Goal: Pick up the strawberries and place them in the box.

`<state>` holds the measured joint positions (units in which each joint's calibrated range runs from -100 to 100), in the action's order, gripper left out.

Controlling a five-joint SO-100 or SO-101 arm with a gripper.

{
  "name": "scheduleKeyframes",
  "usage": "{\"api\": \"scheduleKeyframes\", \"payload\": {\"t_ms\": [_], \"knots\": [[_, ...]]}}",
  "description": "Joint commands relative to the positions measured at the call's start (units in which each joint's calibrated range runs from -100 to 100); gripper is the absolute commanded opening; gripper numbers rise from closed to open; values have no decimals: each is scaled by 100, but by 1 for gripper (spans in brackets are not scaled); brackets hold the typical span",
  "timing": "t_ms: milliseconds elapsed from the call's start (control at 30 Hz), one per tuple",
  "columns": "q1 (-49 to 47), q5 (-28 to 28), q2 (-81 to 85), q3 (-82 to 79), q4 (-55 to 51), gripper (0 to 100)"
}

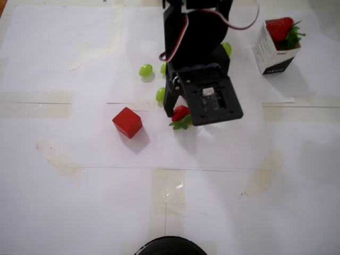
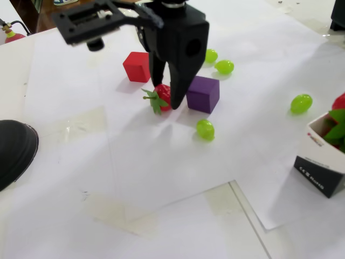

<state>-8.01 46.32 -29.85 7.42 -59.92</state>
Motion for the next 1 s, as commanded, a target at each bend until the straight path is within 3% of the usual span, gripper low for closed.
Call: {"api": "scheduleKeyframes", "payload": {"t_ms": [0, 767, 967], "knots": [[29, 68, 328, -60, 85, 20], [51, 73, 234, -97, 584, 22], [51, 137, 259, -169, 584, 16]]}}
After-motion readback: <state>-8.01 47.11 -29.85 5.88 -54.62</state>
